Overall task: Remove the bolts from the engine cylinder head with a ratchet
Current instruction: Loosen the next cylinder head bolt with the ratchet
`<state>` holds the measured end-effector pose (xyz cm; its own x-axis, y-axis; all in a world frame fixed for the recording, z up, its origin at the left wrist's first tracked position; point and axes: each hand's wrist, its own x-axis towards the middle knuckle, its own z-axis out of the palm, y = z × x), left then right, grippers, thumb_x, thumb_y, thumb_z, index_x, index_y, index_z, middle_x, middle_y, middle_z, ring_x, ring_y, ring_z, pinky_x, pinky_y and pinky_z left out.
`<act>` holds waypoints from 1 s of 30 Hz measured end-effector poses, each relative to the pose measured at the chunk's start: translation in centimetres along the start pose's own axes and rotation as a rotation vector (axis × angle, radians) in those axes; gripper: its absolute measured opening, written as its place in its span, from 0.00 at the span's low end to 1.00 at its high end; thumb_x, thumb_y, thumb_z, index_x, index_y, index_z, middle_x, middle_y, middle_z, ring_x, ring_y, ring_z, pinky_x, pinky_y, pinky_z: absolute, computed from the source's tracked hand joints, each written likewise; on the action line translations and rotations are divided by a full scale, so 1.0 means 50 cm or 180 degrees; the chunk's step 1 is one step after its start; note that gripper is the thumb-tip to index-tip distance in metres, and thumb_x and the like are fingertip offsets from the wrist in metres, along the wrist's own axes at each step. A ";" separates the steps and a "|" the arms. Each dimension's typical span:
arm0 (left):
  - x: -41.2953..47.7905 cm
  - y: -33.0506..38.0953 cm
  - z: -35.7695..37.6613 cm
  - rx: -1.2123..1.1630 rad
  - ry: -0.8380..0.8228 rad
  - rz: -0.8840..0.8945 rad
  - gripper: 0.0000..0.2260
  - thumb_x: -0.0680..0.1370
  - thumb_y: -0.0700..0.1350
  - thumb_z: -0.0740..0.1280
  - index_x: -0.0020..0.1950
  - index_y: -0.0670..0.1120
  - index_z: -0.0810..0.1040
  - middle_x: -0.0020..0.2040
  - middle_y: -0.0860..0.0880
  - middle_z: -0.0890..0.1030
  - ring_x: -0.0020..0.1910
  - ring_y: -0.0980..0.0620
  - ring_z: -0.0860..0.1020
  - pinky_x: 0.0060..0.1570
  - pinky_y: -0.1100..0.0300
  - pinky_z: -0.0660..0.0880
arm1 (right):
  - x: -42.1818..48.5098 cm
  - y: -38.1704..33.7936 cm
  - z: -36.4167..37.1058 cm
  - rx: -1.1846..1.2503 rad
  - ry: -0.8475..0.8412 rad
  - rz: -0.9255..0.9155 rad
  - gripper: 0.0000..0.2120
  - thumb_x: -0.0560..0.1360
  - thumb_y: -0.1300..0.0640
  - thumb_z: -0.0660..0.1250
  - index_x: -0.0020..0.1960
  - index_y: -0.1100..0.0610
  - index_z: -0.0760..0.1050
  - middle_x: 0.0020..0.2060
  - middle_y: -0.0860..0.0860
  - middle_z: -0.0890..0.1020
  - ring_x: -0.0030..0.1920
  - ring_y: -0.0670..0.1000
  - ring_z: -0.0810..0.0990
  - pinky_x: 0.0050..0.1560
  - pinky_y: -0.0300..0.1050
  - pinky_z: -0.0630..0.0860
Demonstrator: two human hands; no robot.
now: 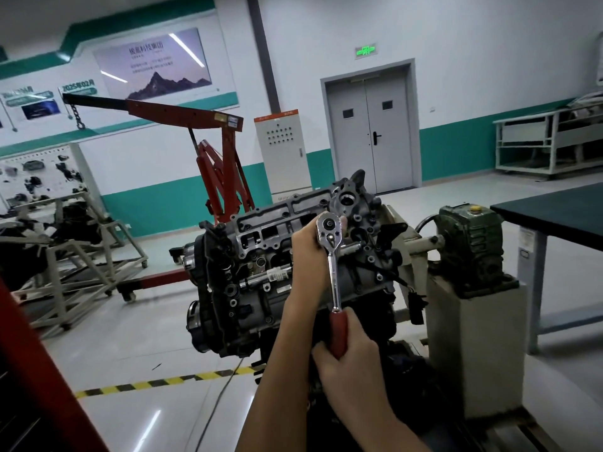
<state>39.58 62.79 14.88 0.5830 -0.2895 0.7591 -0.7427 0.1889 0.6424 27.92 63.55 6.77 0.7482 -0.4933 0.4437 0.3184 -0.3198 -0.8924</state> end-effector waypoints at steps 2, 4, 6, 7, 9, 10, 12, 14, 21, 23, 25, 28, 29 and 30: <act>0.004 -0.002 -0.003 0.0024 -0.0019 -0.0041 0.23 0.78 0.38 0.67 0.27 0.56 0.67 0.26 0.59 0.65 0.31 0.57 0.61 0.34 0.60 0.63 | 0.011 -0.001 -0.035 -0.0249 -0.0205 -0.0009 0.14 0.68 0.68 0.66 0.41 0.51 0.68 0.26 0.47 0.71 0.23 0.40 0.72 0.24 0.27 0.65; 0.009 0.000 -0.004 0.0068 -0.0073 -0.0084 0.24 0.77 0.35 0.67 0.26 0.56 0.68 0.24 0.58 0.66 0.29 0.59 0.63 0.35 0.59 0.64 | 0.040 -0.002 -0.122 -0.0895 -0.0477 -0.0267 0.16 0.67 0.68 0.68 0.43 0.49 0.68 0.25 0.47 0.71 0.24 0.41 0.71 0.24 0.27 0.64; 0.013 0.005 -0.003 0.0138 -0.0158 -0.0110 0.25 0.76 0.33 0.66 0.25 0.57 0.69 0.23 0.58 0.67 0.28 0.60 0.62 0.33 0.60 0.63 | 0.090 -0.020 -0.221 -0.1687 -0.0776 -0.0572 0.17 0.67 0.68 0.69 0.41 0.47 0.69 0.26 0.50 0.73 0.24 0.44 0.71 0.26 0.35 0.70; 0.013 0.005 -0.002 0.0167 -0.0179 -0.0103 0.26 0.76 0.32 0.65 0.25 0.58 0.69 0.23 0.58 0.67 0.27 0.60 0.61 0.32 0.60 0.62 | 0.115 -0.033 -0.258 -0.2049 -0.0916 -0.0673 0.17 0.68 0.67 0.69 0.41 0.46 0.69 0.27 0.50 0.75 0.24 0.46 0.73 0.27 0.39 0.73; 0.008 0.005 -0.003 0.0150 -0.0147 -0.0087 0.27 0.75 0.30 0.64 0.25 0.58 0.69 0.23 0.58 0.66 0.27 0.59 0.60 0.31 0.59 0.59 | 0.147 -0.049 -0.292 -0.2380 -0.1027 -0.0787 0.14 0.69 0.66 0.69 0.42 0.48 0.70 0.30 0.51 0.76 0.24 0.47 0.75 0.29 0.42 0.76; 0.005 0.004 -0.003 0.0119 -0.0121 -0.0085 0.27 0.75 0.30 0.63 0.25 0.58 0.68 0.23 0.58 0.66 0.27 0.59 0.59 0.31 0.59 0.59 | 0.151 -0.047 -0.290 -0.2380 -0.0979 -0.0778 0.13 0.70 0.65 0.69 0.43 0.50 0.71 0.30 0.52 0.76 0.24 0.47 0.75 0.29 0.43 0.76; 0.000 0.003 -0.003 0.0087 -0.0076 -0.0063 0.26 0.76 0.32 0.64 0.25 0.58 0.68 0.23 0.58 0.67 0.27 0.60 0.61 0.30 0.61 0.61 | 0.121 -0.027 -0.255 -0.2062 -0.0741 -0.0708 0.14 0.68 0.65 0.70 0.42 0.49 0.69 0.26 0.49 0.74 0.23 0.46 0.72 0.27 0.38 0.74; -0.005 0.006 0.000 0.0065 -0.0025 -0.0040 0.24 0.78 0.36 0.66 0.26 0.57 0.68 0.24 0.59 0.67 0.27 0.60 0.62 0.30 0.65 0.61 | 0.063 -0.003 -0.184 -0.1320 -0.0362 -0.0511 0.16 0.67 0.67 0.70 0.39 0.49 0.68 0.22 0.46 0.69 0.21 0.43 0.68 0.23 0.30 0.65; -0.003 0.005 0.002 0.0096 0.0026 -0.0016 0.22 0.78 0.40 0.67 0.30 0.53 0.60 0.26 0.59 0.62 0.29 0.60 0.59 0.30 0.66 0.59 | 0.011 0.014 -0.033 -0.0199 -0.0229 0.0047 0.14 0.69 0.65 0.66 0.44 0.47 0.68 0.30 0.54 0.72 0.24 0.44 0.70 0.24 0.32 0.67; -0.001 0.003 -0.001 0.0122 0.0032 -0.0039 0.21 0.78 0.40 0.67 0.29 0.52 0.63 0.25 0.59 0.64 0.29 0.60 0.61 0.31 0.64 0.61 | 0.031 0.007 -0.109 -0.0749 -0.0545 -0.0140 0.18 0.69 0.67 0.67 0.47 0.46 0.68 0.29 0.49 0.72 0.23 0.42 0.72 0.23 0.30 0.66; 0.002 0.003 -0.004 0.0113 -0.0024 -0.0065 0.21 0.77 0.38 0.67 0.28 0.53 0.65 0.25 0.59 0.67 0.28 0.61 0.62 0.31 0.66 0.62 | 0.075 -0.010 -0.199 -0.1445 -0.0888 -0.0432 0.18 0.68 0.68 0.68 0.44 0.46 0.69 0.27 0.47 0.73 0.23 0.43 0.73 0.25 0.33 0.69; 0.006 0.005 -0.006 0.0139 -0.0103 -0.0145 0.25 0.77 0.34 0.65 0.25 0.56 0.67 0.23 0.59 0.66 0.26 0.60 0.61 0.29 0.65 0.60 | 0.148 -0.052 -0.284 -0.2363 -0.1158 -0.0708 0.17 0.70 0.66 0.68 0.41 0.46 0.68 0.31 0.51 0.77 0.27 0.49 0.76 0.31 0.44 0.77; 0.006 0.005 -0.004 0.0156 -0.0084 -0.0134 0.25 0.77 0.33 0.65 0.25 0.56 0.66 0.23 0.58 0.66 0.26 0.60 0.60 0.29 0.64 0.59 | 0.162 -0.055 -0.294 -0.2414 -0.1156 -0.0779 0.14 0.70 0.66 0.68 0.42 0.48 0.69 0.32 0.52 0.77 0.27 0.50 0.77 0.32 0.45 0.78; 0.006 0.004 -0.003 0.0171 -0.0049 -0.0097 0.25 0.76 0.33 0.65 0.26 0.56 0.66 0.23 0.58 0.66 0.26 0.60 0.60 0.29 0.64 0.59 | 0.166 -0.052 -0.294 -0.2388 -0.1119 -0.0757 0.12 0.70 0.66 0.68 0.43 0.51 0.70 0.32 0.53 0.77 0.27 0.51 0.77 0.32 0.45 0.78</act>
<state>39.63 62.86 15.24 0.6009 -0.3089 0.7372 -0.7415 0.1291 0.6584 24.75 48.38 13.97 0.8866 -0.1058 0.4502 0.1136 -0.8938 -0.4337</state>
